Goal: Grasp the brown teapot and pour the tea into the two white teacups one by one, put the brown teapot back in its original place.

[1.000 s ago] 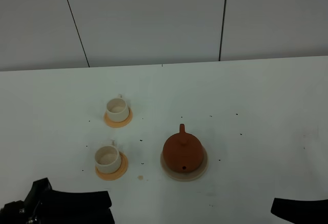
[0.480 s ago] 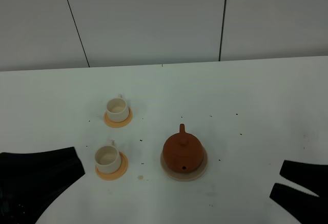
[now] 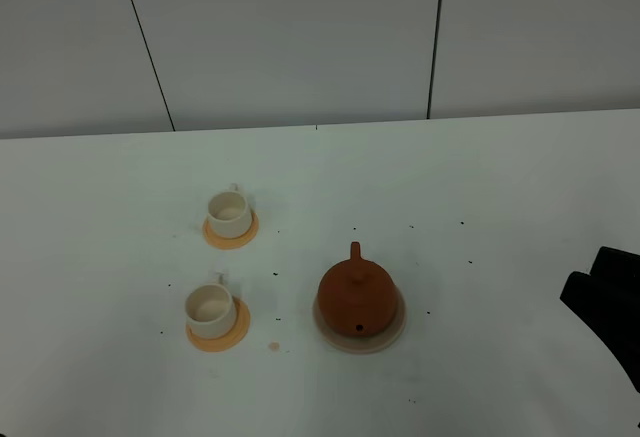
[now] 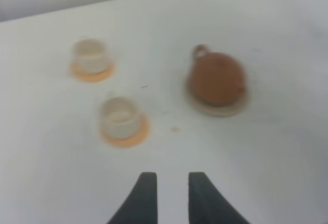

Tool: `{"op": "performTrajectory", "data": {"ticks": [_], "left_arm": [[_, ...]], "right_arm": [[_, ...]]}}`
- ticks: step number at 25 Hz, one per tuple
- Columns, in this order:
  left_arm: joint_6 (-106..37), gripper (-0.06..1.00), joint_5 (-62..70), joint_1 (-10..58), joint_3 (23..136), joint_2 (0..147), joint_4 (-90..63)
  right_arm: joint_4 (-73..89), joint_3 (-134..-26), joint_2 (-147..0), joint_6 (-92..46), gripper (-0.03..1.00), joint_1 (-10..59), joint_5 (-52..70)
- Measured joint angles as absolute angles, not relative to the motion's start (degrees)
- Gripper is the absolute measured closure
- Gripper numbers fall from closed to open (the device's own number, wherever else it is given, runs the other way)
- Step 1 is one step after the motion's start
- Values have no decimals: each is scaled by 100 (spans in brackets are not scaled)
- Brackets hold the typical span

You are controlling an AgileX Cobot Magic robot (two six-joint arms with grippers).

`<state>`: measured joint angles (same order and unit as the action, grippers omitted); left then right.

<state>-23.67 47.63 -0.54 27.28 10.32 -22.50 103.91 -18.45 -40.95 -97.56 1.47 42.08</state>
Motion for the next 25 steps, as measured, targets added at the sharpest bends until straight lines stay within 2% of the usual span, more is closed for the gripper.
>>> {"op": "performTrajectory", "data": {"ticks": [6, 16, 25], "left_arm": [[-1982, 73, 5000, -54, 2823, 491, -2095], [-1780, 72, 6431, -54, 3007, 455, -1859], [-1652, 72, 6497, -54, 3007, 455, -1767]], "right_arm": [[10391, -1979, -4095, -9587, 59, 147, 4191], [9683, -2373, -4103, -9035, 62, 147, 4234], [8313, -3624, -4925, -8187, 62, 147, 4614]]}}
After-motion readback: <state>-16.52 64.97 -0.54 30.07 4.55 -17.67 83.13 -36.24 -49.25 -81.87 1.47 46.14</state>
